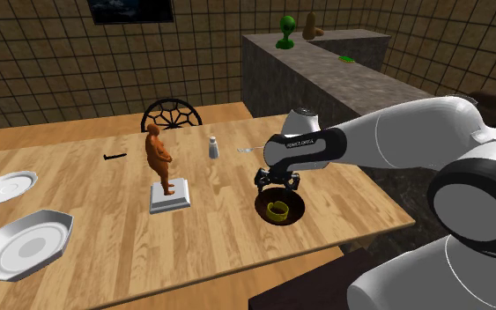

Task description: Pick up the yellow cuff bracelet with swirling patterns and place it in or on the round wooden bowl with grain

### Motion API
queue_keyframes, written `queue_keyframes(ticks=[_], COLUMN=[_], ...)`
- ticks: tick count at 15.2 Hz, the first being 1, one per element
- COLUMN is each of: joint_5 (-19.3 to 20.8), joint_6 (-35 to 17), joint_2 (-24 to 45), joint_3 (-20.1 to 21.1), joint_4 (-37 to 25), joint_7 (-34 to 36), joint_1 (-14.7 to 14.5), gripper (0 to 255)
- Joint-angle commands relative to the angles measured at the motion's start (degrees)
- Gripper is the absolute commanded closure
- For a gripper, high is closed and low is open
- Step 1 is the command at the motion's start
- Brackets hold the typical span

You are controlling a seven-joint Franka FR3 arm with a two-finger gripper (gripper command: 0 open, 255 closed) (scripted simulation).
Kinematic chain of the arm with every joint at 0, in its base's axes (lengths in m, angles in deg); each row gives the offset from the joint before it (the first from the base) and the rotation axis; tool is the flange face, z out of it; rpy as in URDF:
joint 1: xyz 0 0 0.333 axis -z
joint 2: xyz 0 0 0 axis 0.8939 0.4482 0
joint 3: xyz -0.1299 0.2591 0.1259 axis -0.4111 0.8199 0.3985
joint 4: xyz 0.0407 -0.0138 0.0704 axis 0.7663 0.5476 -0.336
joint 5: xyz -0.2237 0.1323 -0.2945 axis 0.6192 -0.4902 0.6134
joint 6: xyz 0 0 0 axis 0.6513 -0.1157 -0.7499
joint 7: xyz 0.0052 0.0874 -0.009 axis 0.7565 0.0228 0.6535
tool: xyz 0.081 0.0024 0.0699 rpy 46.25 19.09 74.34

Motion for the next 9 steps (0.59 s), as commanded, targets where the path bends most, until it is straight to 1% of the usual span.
queue_keyframes(ticks=[1, 2, 9], joint_5=[0.72, 1.02, 1.02], joint_6=[4.06, 5.78, 5.78], joint_2=[-2.77, -3.77, -3.77], joint_3=[-0.47, -0.67, -0.67], joint_4=[-1.15, -1.85, -1.85], joint_7=[0.3, 0.43, 0.43], joint_1=[0.45, 0.63, 0.63], gripper=[0, 0, 0])
